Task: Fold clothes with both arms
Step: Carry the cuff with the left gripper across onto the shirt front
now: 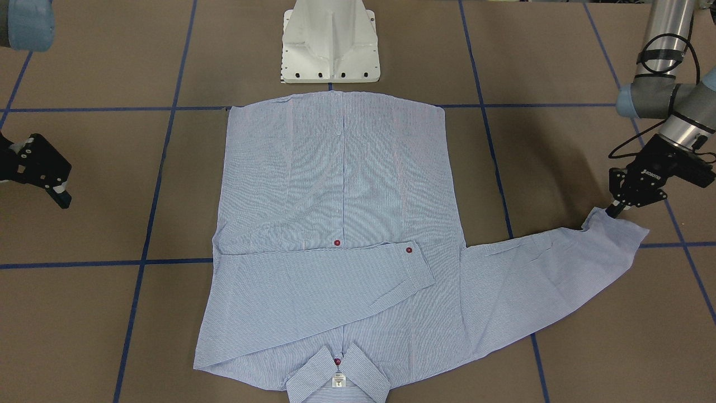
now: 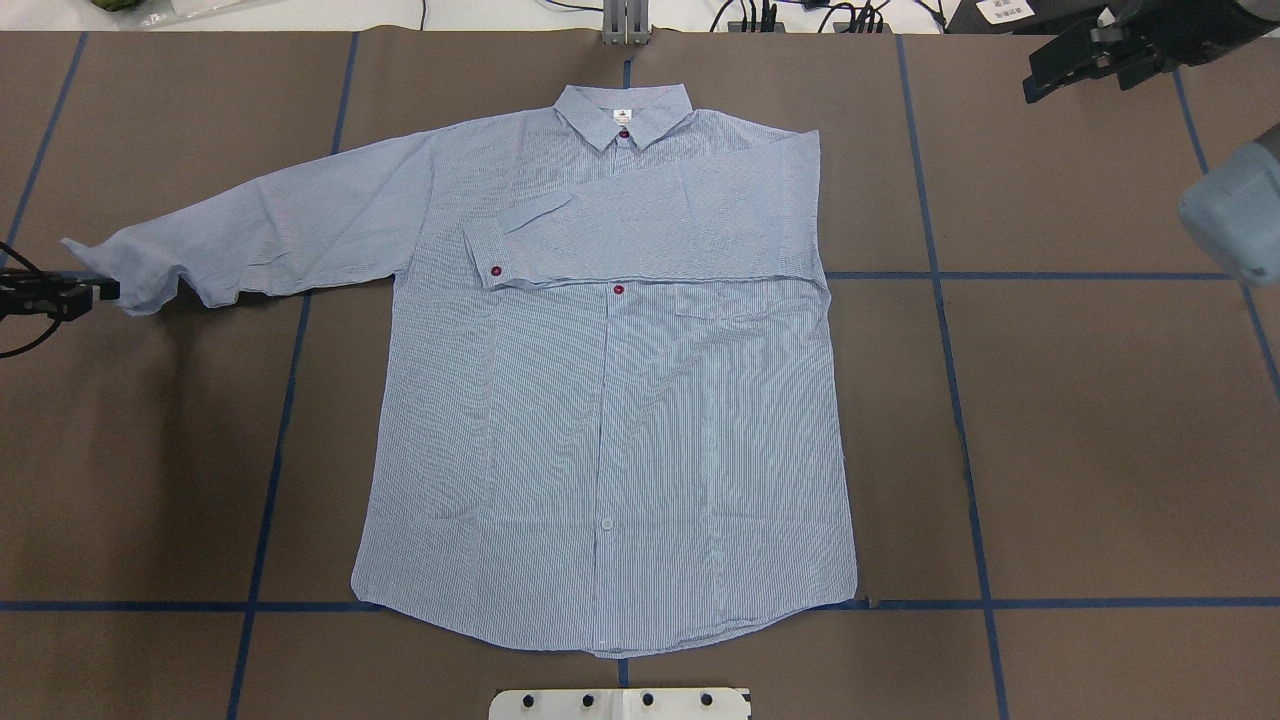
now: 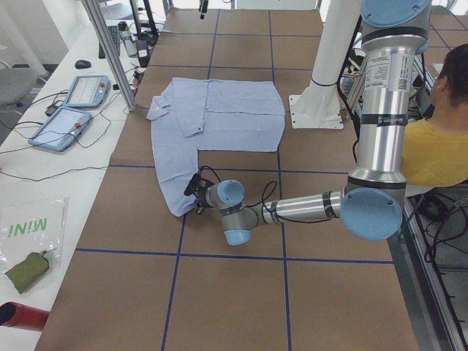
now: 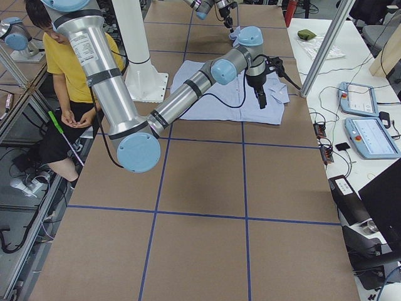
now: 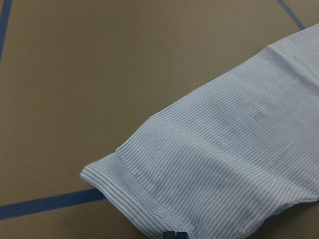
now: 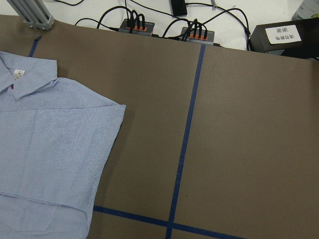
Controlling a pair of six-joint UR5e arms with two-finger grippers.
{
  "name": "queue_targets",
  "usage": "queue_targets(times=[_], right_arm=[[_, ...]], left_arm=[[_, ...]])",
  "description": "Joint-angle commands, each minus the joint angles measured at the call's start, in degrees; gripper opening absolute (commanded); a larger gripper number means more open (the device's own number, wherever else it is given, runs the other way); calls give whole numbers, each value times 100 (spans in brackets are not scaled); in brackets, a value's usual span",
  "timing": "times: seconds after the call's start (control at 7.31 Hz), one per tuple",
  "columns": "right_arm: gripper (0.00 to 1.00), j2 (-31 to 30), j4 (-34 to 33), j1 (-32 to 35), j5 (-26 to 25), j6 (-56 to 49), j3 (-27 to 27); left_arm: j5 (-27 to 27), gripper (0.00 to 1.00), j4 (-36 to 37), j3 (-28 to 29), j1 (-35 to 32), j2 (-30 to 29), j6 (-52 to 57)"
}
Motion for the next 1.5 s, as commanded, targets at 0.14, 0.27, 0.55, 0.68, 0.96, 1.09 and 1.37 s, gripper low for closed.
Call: queue_targets(times=[0.14,0.27,0.55,0.68,0.96,1.09,1.37], right_arm=[[100,0,0,-4,2,6,12],[100,0,0,5,2,15,21],[100,-17,0,-4,-7,15,21],[100,-17,0,-4,-7,15,12],[100,-17,0,-4,-7,15,3],[100,-9,0,-4,-7,15,3],[100,-9,0,-4,-7,6,-5]], left_arm=[[-677,0,442,-692,21,-715,-481],[-809,0,469,-623,47,-1336,-1252],[-707,0,1072,-631,719,-2479,-2354],[-157,0,1685,-605,1168,-3025,-2402],[618,0,2988,-605,1767,-3976,-2446],[683,0,3131,-561,1804,-4180,-2629],[1032,0,3439,-395,2058,-4496,-2648]])
